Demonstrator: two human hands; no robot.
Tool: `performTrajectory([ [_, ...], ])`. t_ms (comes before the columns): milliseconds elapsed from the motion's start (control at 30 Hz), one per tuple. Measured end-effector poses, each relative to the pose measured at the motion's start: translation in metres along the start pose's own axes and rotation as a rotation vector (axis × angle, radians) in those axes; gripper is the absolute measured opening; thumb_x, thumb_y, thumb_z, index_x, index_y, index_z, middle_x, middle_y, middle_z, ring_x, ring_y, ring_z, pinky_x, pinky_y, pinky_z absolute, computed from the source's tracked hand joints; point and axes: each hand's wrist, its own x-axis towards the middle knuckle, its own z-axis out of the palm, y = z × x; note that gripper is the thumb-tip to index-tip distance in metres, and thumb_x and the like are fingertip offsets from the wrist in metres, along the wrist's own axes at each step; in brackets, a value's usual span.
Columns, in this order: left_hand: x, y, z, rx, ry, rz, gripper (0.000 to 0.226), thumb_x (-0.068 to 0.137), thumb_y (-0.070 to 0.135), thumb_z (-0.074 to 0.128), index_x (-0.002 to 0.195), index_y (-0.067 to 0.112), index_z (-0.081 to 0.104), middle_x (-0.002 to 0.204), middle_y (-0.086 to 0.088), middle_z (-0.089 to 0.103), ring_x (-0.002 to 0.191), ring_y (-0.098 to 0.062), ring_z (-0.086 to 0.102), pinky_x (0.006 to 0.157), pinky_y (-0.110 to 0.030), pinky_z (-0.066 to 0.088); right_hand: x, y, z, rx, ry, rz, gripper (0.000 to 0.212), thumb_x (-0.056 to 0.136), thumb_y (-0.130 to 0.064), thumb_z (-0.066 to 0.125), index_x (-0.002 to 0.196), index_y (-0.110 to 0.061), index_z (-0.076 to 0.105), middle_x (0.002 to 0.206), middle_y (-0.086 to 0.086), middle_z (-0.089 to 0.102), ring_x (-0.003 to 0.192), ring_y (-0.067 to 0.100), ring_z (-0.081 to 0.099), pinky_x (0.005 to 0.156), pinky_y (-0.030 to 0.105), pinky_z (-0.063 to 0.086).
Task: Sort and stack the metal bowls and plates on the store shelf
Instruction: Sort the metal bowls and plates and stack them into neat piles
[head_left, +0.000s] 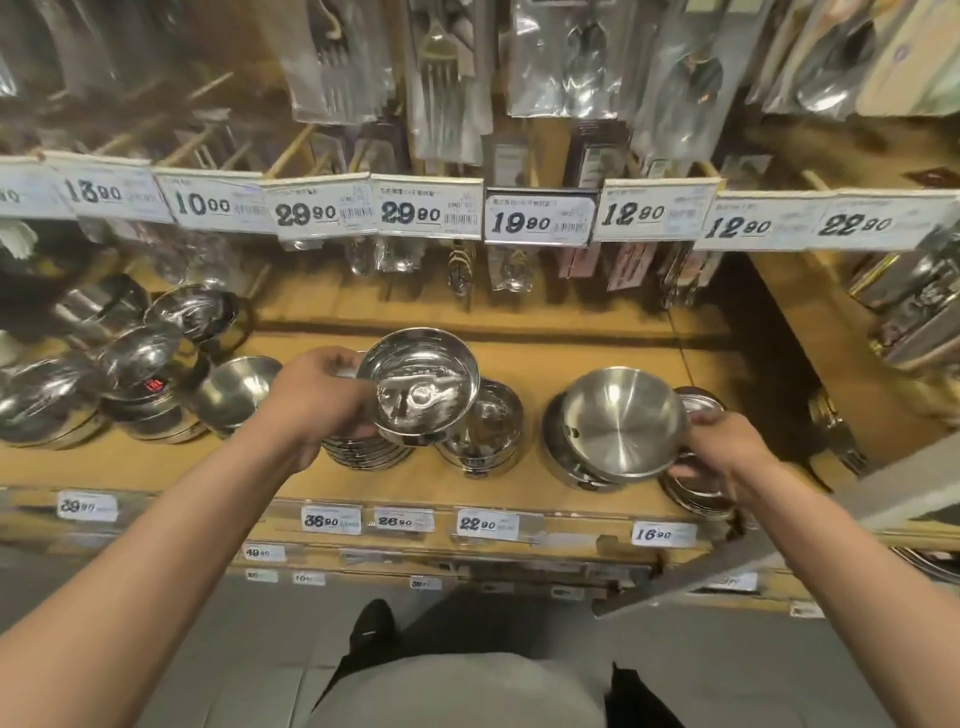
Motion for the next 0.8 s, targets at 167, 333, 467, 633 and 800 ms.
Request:
performTrajectory([
  [167, 0.003, -0.002, -0.002, 0.002, 0.022, -0.021, 0.031, 0.078, -0.012, 0.068, 0.103, 0.006, 0.064, 0.093, -0.017, 0.071, 0.065, -0.027, 0.067, 0.050, -0.027, 0.060, 0.014, -0.010, 0.005, -0.141, -0.028, -0.055, 0.018, 0.088, 0.004, 0.062, 0.094, -0.009, 0.072, 0.076, 0.012, 0.075, 0.050, 0.023, 0.071, 0.038, 0.022, 0.053],
  [333, 0.008, -0.011, 0.004, 0.016, 0.040, -0.046, 0.030, 0.076, -0.014, 0.066, 0.093, 0.011, 0.067, 0.083, -0.014, 0.071, 0.057, -0.021, 0.068, 0.047, -0.025, 0.057, 0.031, -0.016, 0.013, -0.209, -0.033, -0.109, 0.019, 0.088, 0.005, 0.063, 0.092, -0.011, 0.073, 0.083, 0.014, 0.074, 0.050, 0.023, 0.069, 0.045, 0.027, 0.058],
  [467, 0.010, -0.014, 0.007, 0.014, 0.029, -0.048, 0.032, 0.076, -0.014, 0.067, 0.096, 0.012, 0.067, 0.089, -0.013, 0.071, 0.058, -0.020, 0.068, 0.048, -0.024, 0.057, 0.040, -0.012, 0.022, -0.244, -0.015, -0.140, 0.025, 0.090, -0.008, 0.069, 0.115, -0.009, 0.068, 0.103, 0.017, 0.073, 0.089, 0.034, 0.071, 0.083, 0.047, 0.060],
  [633, 0.014, -0.013, 0.012, -0.020, 0.015, -0.053, 0.031, 0.078, -0.011, 0.068, 0.101, 0.011, 0.066, 0.086, -0.014, 0.072, 0.059, -0.019, 0.070, 0.047, -0.023, 0.055, 0.017, 0.009, 0.028, -0.286, 0.021, -0.067, 0.057, 0.083, -0.040, 0.079, 0.123, -0.004, 0.060, 0.098, 0.014, 0.075, 0.091, 0.031, 0.072, 0.075, 0.037, 0.057],
  [800, 0.016, -0.014, 0.023, -0.026, -0.021, -0.063, 0.031, 0.079, -0.011, 0.067, 0.103, 0.010, 0.066, 0.084, -0.016, 0.073, 0.060, -0.021, 0.070, 0.047, -0.024, 0.055, -0.004, 0.025, 0.045, -0.076, -0.047, 0.087, 0.053, 0.084, -0.017, 0.080, 0.126, -0.004, 0.050, 0.098, 0.013, 0.073, 0.051, 0.010, 0.071, 0.045, 0.019, 0.054],
])
